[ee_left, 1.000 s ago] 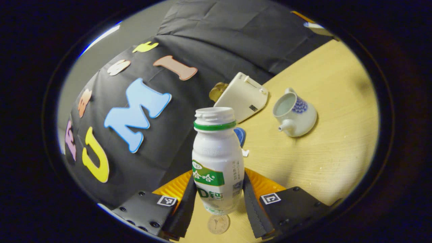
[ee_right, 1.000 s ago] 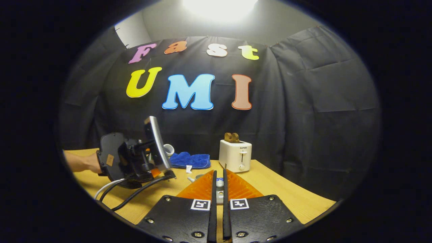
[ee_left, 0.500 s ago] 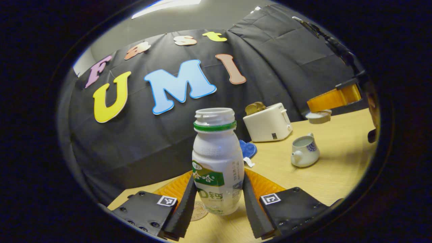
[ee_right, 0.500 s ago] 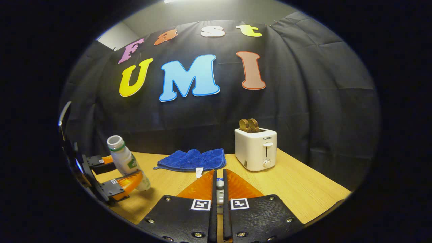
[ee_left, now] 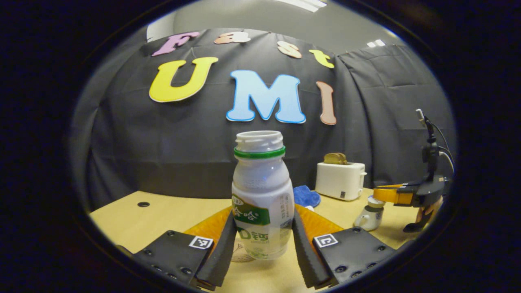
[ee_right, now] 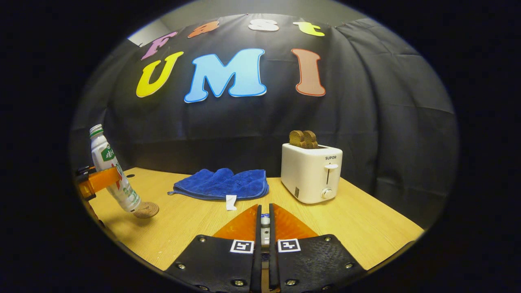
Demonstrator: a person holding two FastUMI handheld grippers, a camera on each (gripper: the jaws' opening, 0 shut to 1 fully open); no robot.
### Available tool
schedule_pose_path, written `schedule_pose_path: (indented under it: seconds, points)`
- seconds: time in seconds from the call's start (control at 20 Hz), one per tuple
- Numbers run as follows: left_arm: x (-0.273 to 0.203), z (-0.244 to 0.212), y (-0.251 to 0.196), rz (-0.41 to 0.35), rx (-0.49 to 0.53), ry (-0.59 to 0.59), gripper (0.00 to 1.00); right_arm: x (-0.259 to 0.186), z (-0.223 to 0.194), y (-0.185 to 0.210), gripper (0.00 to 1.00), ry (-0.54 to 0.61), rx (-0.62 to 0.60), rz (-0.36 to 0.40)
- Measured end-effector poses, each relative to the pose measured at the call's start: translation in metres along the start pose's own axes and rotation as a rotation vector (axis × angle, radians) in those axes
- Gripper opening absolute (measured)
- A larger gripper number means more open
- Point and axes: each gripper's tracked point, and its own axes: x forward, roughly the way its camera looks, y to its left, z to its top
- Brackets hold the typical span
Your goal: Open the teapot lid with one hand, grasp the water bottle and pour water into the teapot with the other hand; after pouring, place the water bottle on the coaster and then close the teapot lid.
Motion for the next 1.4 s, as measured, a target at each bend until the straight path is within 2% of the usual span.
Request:
schedule_pose_path:
  seconds: [0.05,0.1,0.3,0.35,0.5,0.55,0.6,0.65,0.7,0.75,0.8,0.85,0.9,0.95,1.0,1.05,1.2,1.25,1.35,1.4]
  points:
    - [0.0,-0.001,0.003,0.001,-0.019,0.009,0.75,0.002,-0.002,0.001,0.07,0.002,-0.006,0.0]
    - [0.0,-0.003,0.003,-0.001,-0.029,0.012,0.75,0.003,-0.004,0.001,0.07,0.007,-0.012,-0.001]
    - [0.003,-0.009,0.004,0.001,-0.005,0.031,0.75,0.004,-0.009,0.001,0.07,0.011,-0.016,0.0]
    - [0.004,-0.01,0.005,0.004,-0.002,0.036,0.8,0.003,-0.008,0.001,0.07,0.008,-0.016,-0.001]
    - [0.007,-0.017,0.012,0.02,0.002,0.05,0.8,0.003,-0.015,0.001,0.07,0.02,-0.016,0.0]
    - [0.007,-0.019,0.013,0.026,0.004,0.055,0.75,0.003,-0.018,0.001,0.07,0.026,-0.013,0.002]
    - [0.008,-0.022,0.014,0.029,0.007,0.06,0.8,0.004,-0.019,0.0,0.07,0.025,-0.009,0.001]
    - [0.009,-0.022,0.014,0.031,0.007,0.062,0.8,0.004,-0.019,0.0,0.07,0.026,-0.001,0.001]
    - [0.009,-0.022,0.015,0.034,0.003,0.063,0.75,0.004,-0.025,0.0,0.07,0.038,0.007,0.002]
    - [0.008,-0.023,0.018,0.04,0.0,0.065,0.8,0.004,-0.021,-0.001,0.1,0.03,0.016,-0.003]
    - [0.009,-0.026,0.022,0.058,0.001,0.066,0.75,0.005,-0.02,-0.002,0.12,0.02,0.029,0.01]
    - [0.01,-0.026,0.025,0.07,0.003,0.069,0.8,-0.001,-0.011,0.001,0.25,0.003,0.044,0.026]
    - [0.011,-0.025,0.026,0.076,0.007,0.066,0.75,-0.004,-0.006,0.0,0.36,-0.015,0.053,0.028]
    - [0.014,-0.022,0.028,0.084,0.015,0.064,0.75,-0.006,-0.001,-0.005,0.47,-0.035,0.054,0.013]
    - [0.019,-0.019,0.031,0.09,0.025,0.062,0.78,-0.01,0.004,-0.007,0.47,-0.049,0.049,0.004]
    - [0.025,-0.014,0.034,0.098,0.019,0.055,0.75,-0.013,0.008,-0.01,0.47,-0.062,0.046,-0.003]
    - [0.046,-0.018,0.044,0.099,-0.03,0.106,0.75,-0.014,0.01,-0.014,0.47,-0.07,0.06,-0.009]
    - [0.052,-0.018,0.047,0.096,-0.04,0.118,0.7,-0.015,0.01,-0.014,0.47,-0.068,0.068,-0.007]
    - [0.064,-0.024,0.056,0.111,-0.017,0.132,0.8,-0.017,0.013,-0.014,0.47,-0.073,0.078,-0.006]
    - [0.067,-0.032,0.058,0.121,0.003,0.145,0.8,-0.018,0.014,-0.015,0.47,-0.078,0.08,-0.007]
